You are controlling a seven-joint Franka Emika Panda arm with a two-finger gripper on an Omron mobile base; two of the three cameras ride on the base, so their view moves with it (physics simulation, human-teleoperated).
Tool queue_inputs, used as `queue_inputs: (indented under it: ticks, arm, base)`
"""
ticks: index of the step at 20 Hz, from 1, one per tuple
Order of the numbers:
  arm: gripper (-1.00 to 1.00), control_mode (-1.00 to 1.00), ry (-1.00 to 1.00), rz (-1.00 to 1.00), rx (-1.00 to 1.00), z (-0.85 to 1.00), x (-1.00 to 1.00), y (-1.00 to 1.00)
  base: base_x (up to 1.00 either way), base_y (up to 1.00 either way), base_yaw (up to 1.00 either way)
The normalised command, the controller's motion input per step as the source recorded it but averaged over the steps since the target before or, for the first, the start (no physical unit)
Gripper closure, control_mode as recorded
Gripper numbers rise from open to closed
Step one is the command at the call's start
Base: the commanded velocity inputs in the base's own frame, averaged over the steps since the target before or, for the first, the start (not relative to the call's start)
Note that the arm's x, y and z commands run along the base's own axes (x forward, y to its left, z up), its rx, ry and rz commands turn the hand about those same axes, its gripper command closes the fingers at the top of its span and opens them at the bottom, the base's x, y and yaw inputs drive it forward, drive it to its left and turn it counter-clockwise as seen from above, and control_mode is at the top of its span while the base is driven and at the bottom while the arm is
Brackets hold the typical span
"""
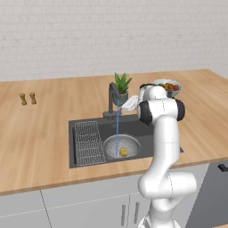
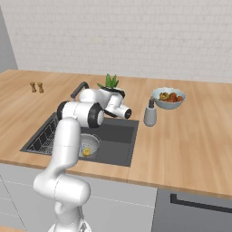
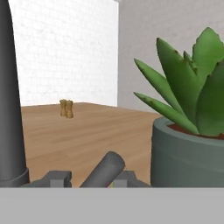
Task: Put the colander in the sink, put the kiwi in the colander, and turn on the sink faucet and pour water over the colander.
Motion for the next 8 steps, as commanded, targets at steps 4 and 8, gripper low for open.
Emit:
queue_inputs:
  ticks: [4, 8]
  arm:
    - [1.00, -1.00, 0.00, -0.04, 0.00, -0.01, -0.01, -0.40]
    - [1.00, -1.00, 0.06, -0.09, -0.03, 0.02, -0.10, -0.19]
  base:
    - [0.00, 0.00, 0.00]
    - [0.00, 0.00, 0.00]
